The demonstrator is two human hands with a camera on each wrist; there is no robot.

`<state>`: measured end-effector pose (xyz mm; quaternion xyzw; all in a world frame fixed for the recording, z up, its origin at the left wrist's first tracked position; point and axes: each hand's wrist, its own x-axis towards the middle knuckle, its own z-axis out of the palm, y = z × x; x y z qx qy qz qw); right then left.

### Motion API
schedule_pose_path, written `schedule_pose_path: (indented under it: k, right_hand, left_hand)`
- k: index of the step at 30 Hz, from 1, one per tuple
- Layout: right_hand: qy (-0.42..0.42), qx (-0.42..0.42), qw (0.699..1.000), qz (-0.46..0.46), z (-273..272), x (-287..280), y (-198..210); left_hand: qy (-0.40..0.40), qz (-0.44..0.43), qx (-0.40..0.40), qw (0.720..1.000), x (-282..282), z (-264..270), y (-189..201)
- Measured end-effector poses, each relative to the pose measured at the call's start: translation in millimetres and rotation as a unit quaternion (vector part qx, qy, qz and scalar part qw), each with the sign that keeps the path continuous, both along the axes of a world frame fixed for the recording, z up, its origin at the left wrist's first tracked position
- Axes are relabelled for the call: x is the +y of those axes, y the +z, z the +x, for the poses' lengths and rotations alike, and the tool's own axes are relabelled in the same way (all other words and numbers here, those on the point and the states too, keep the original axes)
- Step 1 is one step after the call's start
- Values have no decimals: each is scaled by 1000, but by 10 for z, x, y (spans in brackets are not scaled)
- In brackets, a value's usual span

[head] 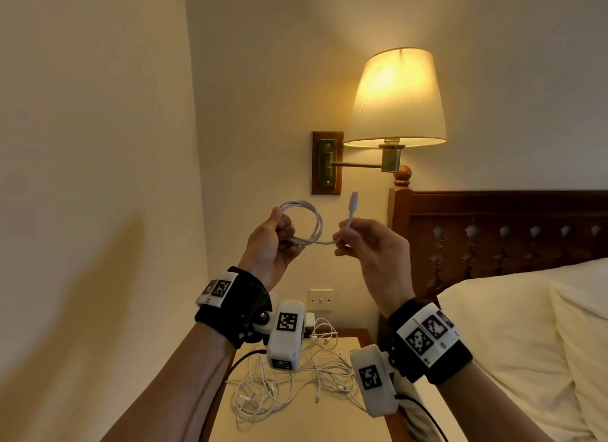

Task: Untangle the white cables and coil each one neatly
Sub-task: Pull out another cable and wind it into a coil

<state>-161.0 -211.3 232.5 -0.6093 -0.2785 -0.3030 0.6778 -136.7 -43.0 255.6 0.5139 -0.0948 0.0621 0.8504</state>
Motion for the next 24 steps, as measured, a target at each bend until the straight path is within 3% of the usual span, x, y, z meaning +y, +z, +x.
schedule_pose_path:
  k: [4,8,16,21,24]
  right_hand:
    - [48,202,967,145,97,-35,38]
    - [61,266,957,102,180,-37,85]
    - [44,216,966,-137,203,-90,277]
    - [37,187,963,-189,163,-102,318]
    - [57,183,970,-147,148,-73,359]
  left_hand:
    - [-27,-8,-17,999,-25,-63,22]
    - [-54,-7,-32,998,-75,-110,44]
    - [-71,23,-31,997,-105,-142,-32]
    - [-67,10,-26,997,-91,-124,-22]
    - [-56,38,-25,997,-87,-105,-35]
